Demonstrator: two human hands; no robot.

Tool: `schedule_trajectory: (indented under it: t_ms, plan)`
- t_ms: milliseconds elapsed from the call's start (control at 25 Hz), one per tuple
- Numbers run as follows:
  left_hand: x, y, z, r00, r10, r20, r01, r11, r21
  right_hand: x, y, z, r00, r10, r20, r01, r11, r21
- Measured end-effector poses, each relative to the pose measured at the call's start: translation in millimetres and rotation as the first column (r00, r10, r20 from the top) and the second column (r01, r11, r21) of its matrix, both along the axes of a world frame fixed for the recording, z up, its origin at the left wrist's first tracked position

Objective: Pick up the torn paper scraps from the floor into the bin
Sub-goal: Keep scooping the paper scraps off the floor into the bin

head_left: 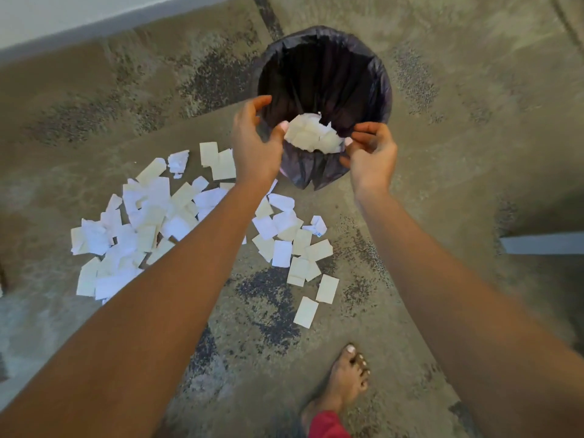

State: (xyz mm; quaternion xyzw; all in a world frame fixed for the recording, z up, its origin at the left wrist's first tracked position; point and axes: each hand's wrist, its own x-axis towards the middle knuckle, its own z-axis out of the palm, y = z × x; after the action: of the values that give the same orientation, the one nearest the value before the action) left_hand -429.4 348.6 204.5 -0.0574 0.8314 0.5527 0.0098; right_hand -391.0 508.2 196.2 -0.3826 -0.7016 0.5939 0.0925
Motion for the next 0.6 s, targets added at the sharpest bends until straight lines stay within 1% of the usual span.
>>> schedule_trajectory:
  t_ms: [120, 200, 280, 360, 440, 520, 560, 600]
  plan:
    - [38, -63, -16, 0.988, 0.148, 0.054, -0.147, 0.989, -0.028, 32, -40, -10, 1.0, -0.024, -0.006, 0.024, 0.999, -0.028]
    - [72, -115, -34, 0.971, 0.18, 0.155, -0.17, 0.983, -0.075, 61, -72, -27, 0.999, 0.023, 0.04, -0.021, 0.998, -0.053]
    - [115, -167, -60, 0.941, 0.169, 0.293, -0.13, 0.98, -0.148, 93, -103, -56, 0.984, 0.12, 0.131, -0.121, 0.993, -0.003]
    - [157, -200, -88, 0.9, 0.077, 0.43, 0.0, 0.984, -0.177, 127, -115, -92, 0.947, 0.168, 0.275, -0.193, 0.979, 0.068]
    - [191, -213, -118, 0.846, -0.017, 0.533, 0.155, 0.964, -0.215, 164, -111, -133, 0.858, 0.192, 0.477, -0.299, 0.941, 0.16]
    - [211, -208, -145, 0.806, -0.101, 0.584, 0.301, 0.918, -0.257, 199, -100, -169, 0.707, 0.24, 0.665, -0.459, 0.871, 0.173]
    - [216, -200, -157, 0.79, -0.141, 0.597, 0.36, 0.894, -0.266, 215, -95, -182, 0.606, 0.28, 0.745, -0.571, 0.805, 0.161]
    - [219, -189, -170, 0.777, -0.187, 0.601, 0.417, 0.868, -0.269, 228, -91, -193, 0.485, 0.323, 0.813, -0.716, 0.681, 0.157]
